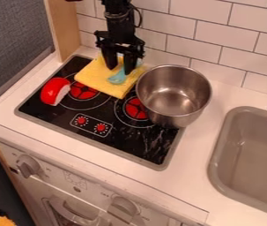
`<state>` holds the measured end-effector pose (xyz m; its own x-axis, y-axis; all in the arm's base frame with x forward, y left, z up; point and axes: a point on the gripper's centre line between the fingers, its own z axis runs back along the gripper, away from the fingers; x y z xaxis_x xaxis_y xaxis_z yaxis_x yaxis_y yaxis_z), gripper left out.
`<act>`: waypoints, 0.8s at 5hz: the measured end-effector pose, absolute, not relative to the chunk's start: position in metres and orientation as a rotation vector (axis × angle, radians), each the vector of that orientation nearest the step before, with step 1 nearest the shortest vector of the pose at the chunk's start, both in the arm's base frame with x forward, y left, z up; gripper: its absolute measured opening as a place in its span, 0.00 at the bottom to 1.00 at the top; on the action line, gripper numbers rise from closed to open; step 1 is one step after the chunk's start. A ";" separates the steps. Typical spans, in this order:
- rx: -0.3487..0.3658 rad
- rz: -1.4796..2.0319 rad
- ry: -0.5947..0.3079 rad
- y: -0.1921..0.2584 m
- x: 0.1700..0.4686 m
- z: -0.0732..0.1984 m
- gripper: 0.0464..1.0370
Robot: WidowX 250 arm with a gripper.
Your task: Move the blue brush to the bottom of the right burner
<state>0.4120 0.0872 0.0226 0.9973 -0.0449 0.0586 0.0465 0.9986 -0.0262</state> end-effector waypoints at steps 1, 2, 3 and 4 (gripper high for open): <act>-0.017 -0.053 -0.049 0.084 0.408 0.018 0.27; -0.016 -0.062 -0.048 0.082 0.407 0.017 0.33; -0.022 -0.066 -0.039 0.080 0.403 0.014 0.47; -0.019 -0.061 -0.051 0.080 0.403 0.016 0.30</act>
